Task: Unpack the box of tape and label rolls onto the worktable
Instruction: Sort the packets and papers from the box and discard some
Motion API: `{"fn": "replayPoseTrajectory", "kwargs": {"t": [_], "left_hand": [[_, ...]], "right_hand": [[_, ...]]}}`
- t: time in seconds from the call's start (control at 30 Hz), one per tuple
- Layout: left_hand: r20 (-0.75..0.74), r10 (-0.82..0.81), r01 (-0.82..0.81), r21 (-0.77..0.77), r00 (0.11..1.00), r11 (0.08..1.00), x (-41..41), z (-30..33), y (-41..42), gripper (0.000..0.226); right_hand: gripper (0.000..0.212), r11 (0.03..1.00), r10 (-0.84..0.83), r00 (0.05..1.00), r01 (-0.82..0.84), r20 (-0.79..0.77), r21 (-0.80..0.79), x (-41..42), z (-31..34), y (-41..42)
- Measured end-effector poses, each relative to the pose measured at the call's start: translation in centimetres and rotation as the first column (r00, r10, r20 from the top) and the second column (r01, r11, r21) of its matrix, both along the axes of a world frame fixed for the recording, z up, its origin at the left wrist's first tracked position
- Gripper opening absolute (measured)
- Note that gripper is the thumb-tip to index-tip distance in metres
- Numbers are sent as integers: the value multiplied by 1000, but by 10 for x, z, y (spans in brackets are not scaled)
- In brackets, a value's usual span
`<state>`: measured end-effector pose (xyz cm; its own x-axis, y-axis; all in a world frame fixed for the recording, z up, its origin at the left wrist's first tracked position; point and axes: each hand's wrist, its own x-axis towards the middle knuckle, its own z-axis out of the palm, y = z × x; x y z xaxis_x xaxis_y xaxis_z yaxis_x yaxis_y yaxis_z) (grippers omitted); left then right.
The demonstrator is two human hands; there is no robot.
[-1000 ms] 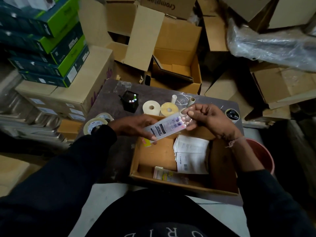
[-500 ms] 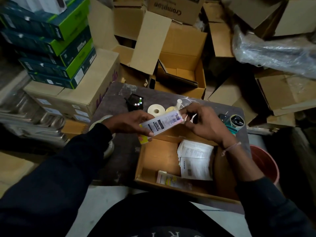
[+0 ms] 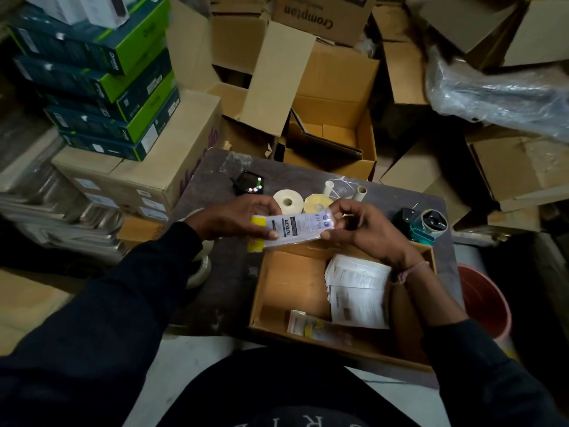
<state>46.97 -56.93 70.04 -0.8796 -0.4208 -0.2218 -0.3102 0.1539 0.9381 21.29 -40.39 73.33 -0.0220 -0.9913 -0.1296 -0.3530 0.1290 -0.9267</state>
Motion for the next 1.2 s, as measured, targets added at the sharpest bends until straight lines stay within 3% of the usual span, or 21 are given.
{"fn": "replayPoseTrajectory", "kwargs": {"t": [0.1, 0.23, 0.33, 0.43, 0.53, 0.63, 0.77, 0.87, 1.2], "left_hand": [[-65, 151, -157, -94, 986, 983, 1, 1, -6, 29], [-92, 183, -201, -255, 979, 946, -10, 13, -1, 18], [-59, 185, -194, -325, 981, 926, -18, 17, 2, 22], [2, 176, -163, -365, 984, 916, -24, 18, 2, 31], [33, 158, -132, -390, 987, 911, -23, 18, -1, 24], [62, 120, -87, -383, 991, 920, -14, 11, -9, 20], [39, 144, -126, -301, 989, 945, -3, 6, -11, 20], [32, 154, -140, -272, 988, 952, 1, 0, -10, 18], [-16, 200, -200, -159, 980, 967, 24, -15, -22, 19]], "right_hand": [[29, 992, -48, 954, 11, 296, 124, 3, -20, 0], [31, 968, -113, 869, -13, 481, 249, 16, -54, -1], [40, 923, -258, 655, -50, 710, 382, 28, -79, 3], [39, 891, -384, 415, -66, 825, 449, 36, -97, 8], [33, 881, -426, 314, -70, 848, 469, 40, -104, 9], [28, 878, -449, 313, -21, 837, 479, 40, -105, 9], [21, 900, -401, 474, 44, 784, 434, 38, -99, 10], [24, 902, -397, 519, 67, 757, 427, 37, -95, 10], [38, 910, -399, 481, 103, 781, 401, 21, -75, 6]]}}
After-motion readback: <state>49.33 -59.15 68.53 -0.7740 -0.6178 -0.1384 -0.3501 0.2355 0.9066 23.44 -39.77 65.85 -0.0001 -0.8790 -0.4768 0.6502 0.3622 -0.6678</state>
